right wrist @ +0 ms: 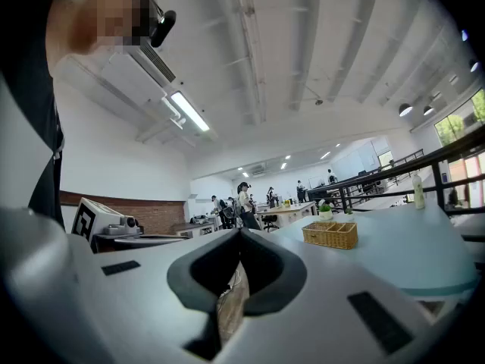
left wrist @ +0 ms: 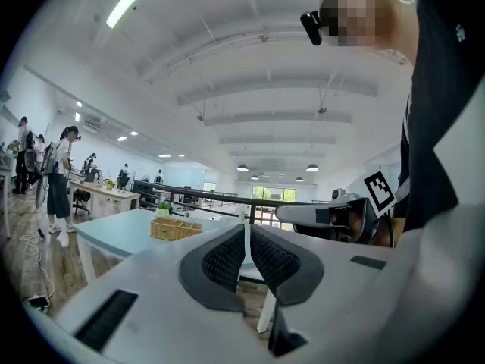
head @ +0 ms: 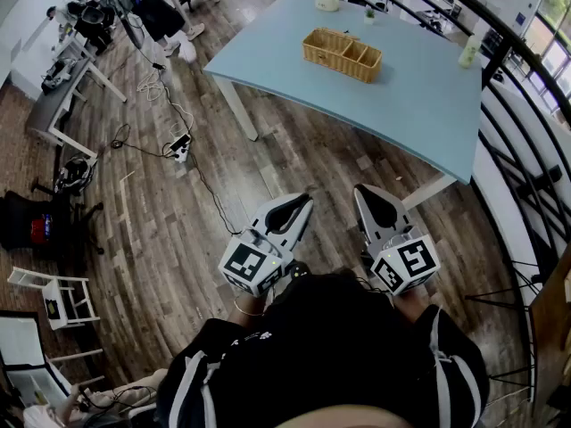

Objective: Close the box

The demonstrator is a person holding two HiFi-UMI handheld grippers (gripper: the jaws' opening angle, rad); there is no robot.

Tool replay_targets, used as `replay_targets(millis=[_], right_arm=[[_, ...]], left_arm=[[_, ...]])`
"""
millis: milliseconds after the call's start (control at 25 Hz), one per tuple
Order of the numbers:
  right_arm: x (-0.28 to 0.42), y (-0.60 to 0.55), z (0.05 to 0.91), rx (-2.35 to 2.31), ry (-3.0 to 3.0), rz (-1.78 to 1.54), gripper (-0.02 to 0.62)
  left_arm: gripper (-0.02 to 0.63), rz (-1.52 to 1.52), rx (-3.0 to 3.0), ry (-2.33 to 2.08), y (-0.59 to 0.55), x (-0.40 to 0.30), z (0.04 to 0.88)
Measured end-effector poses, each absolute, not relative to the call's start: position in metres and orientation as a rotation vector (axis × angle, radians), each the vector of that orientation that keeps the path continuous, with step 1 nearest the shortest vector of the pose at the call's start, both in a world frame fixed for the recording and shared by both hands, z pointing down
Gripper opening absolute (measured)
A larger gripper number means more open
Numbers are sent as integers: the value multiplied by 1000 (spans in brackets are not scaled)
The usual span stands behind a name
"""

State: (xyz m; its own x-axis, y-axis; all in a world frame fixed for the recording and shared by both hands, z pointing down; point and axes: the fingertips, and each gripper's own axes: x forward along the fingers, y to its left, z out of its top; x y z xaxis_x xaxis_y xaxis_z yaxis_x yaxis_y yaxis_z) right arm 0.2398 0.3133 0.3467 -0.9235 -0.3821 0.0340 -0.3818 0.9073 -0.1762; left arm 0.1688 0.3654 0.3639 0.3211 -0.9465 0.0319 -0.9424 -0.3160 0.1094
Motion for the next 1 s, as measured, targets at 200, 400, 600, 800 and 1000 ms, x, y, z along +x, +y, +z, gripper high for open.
replay_targets(millis=[200, 400, 600, 800, 1000], right_arm=[[238, 308, 346, -626, 3064, -283, 0], [234, 305, 348, -642, 3062, -303, 0], [226, 303, 351, -659, 3049, -331, 0], [206, 305, 357, -650, 3071, -350, 0], [176, 308, 359, -598, 3078, -359, 0]], left_arm=[[31, -61, 2472, -1761, 360, 167, 362], [31, -72, 2465, -1755, 360, 162, 364], [31, -79, 2455, -1768, 362, 149, 366], [31, -98, 2434, -1778, 363, 131, 373], [31, -108, 2407, -1810, 367, 101, 376]])
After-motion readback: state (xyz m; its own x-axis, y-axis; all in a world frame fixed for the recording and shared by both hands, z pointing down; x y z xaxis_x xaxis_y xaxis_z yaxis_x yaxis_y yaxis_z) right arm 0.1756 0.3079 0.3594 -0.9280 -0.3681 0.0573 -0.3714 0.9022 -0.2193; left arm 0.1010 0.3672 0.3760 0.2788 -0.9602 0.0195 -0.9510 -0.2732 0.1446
